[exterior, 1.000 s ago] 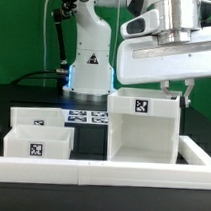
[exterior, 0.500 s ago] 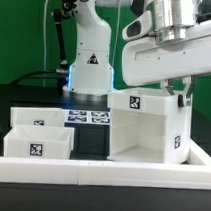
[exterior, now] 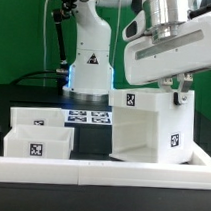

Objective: Assemble drawer

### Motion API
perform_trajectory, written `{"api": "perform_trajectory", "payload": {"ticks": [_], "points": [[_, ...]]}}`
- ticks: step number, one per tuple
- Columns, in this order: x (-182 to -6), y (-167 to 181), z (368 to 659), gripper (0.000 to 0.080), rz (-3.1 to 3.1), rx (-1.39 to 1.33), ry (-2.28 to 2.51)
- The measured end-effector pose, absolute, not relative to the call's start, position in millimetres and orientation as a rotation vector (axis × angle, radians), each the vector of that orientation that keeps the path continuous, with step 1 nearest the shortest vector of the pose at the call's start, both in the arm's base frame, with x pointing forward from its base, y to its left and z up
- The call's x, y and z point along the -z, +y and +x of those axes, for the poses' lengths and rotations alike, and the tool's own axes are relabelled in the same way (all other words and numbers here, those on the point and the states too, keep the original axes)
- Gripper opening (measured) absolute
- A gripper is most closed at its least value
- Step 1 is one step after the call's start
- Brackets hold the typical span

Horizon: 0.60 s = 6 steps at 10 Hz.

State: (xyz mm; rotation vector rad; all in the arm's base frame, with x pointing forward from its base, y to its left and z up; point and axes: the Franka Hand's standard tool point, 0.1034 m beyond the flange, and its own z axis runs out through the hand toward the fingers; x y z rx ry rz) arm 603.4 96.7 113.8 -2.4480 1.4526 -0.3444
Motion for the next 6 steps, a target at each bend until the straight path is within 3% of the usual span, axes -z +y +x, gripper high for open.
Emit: {"api": "perform_trajectory", "payload": {"ticks": [6], "points": [[-116.5, 89.3, 624.2, 0.0051, -2.045, 0.256, 1.854]]}}
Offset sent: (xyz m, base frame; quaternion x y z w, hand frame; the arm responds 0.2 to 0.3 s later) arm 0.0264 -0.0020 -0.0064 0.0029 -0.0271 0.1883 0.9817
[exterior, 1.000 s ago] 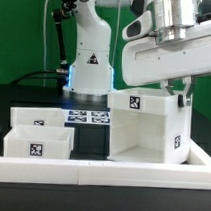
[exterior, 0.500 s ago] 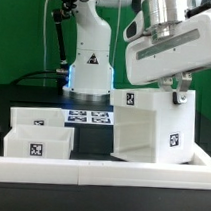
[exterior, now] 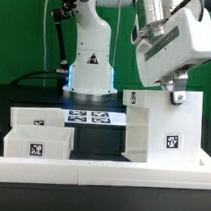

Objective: Assemble drawer

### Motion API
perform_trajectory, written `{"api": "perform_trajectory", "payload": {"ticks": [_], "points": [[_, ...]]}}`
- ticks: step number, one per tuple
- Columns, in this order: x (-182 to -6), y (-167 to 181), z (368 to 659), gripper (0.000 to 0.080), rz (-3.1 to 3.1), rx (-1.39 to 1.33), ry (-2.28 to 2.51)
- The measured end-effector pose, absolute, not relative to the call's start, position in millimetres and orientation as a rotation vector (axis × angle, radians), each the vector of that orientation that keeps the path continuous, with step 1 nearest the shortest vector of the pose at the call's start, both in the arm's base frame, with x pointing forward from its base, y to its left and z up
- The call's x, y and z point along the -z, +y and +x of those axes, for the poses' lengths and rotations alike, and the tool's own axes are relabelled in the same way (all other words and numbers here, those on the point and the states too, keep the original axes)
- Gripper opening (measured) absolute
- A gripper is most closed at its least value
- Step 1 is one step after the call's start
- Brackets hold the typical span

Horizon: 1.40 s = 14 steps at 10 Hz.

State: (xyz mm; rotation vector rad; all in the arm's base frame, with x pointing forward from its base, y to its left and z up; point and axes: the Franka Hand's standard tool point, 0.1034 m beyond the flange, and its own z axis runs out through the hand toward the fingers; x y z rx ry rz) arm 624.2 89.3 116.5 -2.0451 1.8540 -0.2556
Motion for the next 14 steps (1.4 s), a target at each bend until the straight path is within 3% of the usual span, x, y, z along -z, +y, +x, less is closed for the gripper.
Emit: {"api": "perform_trajectory", "payload": {"ticks": [7, 9, 10, 11, 12, 14], "points": [[-113.2, 98.0, 631.2, 0.0055, -2.024, 0.232, 1.881], [-113.1, 98.2, 631.2, 0.0280, -2.032, 0.235, 1.874], [-113.1, 98.3, 631.1, 0.0280, -2.033, 0.235, 1.872], [-113.0, 98.3, 631.1, 0.0492, -2.034, 0.235, 1.871], [-113.0, 98.3, 631.1, 0.0598, -2.035, 0.236, 1.870], [-116.6, 100.6, 628.4, 0.0633, -2.146, 0.224, 1.764]]}}
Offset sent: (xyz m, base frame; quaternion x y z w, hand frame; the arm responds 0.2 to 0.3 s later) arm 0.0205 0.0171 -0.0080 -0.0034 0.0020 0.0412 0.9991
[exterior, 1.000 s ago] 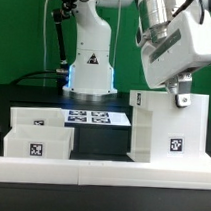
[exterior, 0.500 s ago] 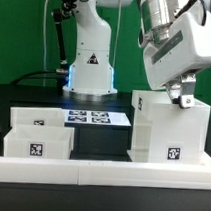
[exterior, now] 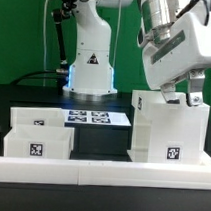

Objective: Assemble drawer

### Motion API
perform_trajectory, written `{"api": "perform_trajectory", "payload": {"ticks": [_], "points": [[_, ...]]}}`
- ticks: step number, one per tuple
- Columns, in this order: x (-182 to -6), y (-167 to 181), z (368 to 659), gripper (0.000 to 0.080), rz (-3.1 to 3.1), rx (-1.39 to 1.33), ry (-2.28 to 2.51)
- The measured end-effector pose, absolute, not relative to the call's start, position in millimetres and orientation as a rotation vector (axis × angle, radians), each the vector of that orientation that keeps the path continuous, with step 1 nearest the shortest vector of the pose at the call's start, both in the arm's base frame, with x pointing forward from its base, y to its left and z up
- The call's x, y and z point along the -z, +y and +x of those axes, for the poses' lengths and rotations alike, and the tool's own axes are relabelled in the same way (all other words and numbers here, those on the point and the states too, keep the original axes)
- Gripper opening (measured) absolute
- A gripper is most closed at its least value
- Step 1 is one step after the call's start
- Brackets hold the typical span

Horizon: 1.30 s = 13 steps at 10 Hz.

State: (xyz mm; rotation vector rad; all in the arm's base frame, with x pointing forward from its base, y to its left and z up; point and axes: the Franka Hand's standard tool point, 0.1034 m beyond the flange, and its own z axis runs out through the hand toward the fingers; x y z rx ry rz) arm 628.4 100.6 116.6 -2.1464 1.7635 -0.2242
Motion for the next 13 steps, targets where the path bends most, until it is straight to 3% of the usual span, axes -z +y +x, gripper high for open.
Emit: {"api": "perform_trajectory", "payload": {"ticks": [5, 9, 10, 13], "points": [[-158.8, 80.9, 619.5, 0.0649, -2.376, 0.205, 1.437], [-155.8, 76.6, 616.6, 0.0649, -2.417, 0.239, 1.374], [-152.9, 67.7, 613.2, 0.0649, -2.691, 0.270, 0.984], [-145.9, 49.3, 608.3, 0.0649, -2.891, 0.376, 0.565]]}}
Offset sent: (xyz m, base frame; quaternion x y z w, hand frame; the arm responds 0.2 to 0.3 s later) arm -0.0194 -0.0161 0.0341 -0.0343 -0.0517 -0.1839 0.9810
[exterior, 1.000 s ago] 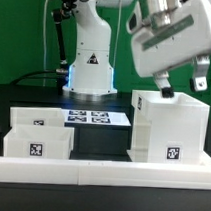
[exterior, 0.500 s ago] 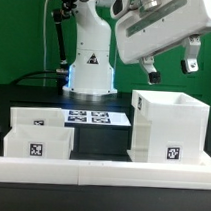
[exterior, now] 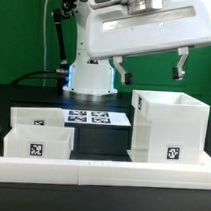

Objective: Assemble drawer

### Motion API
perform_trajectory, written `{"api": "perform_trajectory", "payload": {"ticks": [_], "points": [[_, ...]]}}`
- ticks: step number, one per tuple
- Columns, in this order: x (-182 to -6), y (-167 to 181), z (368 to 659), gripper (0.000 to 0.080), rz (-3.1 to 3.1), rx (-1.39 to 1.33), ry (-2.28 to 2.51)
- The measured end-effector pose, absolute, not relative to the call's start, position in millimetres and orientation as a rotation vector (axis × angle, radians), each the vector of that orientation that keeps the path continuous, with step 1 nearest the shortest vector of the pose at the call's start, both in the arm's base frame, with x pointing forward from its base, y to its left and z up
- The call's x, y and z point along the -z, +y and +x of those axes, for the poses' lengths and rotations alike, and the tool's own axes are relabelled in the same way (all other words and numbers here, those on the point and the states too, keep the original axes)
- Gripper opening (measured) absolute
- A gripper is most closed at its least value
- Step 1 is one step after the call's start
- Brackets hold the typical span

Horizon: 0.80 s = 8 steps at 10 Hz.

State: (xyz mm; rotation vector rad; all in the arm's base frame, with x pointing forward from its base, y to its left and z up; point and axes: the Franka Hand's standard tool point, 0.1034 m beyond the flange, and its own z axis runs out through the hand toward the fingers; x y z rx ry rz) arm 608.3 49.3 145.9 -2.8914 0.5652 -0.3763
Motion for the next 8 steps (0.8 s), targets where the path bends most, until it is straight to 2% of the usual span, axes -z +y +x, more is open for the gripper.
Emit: {"api": "perform_trajectory", "payload": {"ticks": [4, 8], "points": [[-143.9, 46.3, 606.5, 0.0649, -2.965, 0.391, 0.252], [-124.8, -36.8, 588.3, 0.0649, -3.044, 0.412, 0.055]]}}
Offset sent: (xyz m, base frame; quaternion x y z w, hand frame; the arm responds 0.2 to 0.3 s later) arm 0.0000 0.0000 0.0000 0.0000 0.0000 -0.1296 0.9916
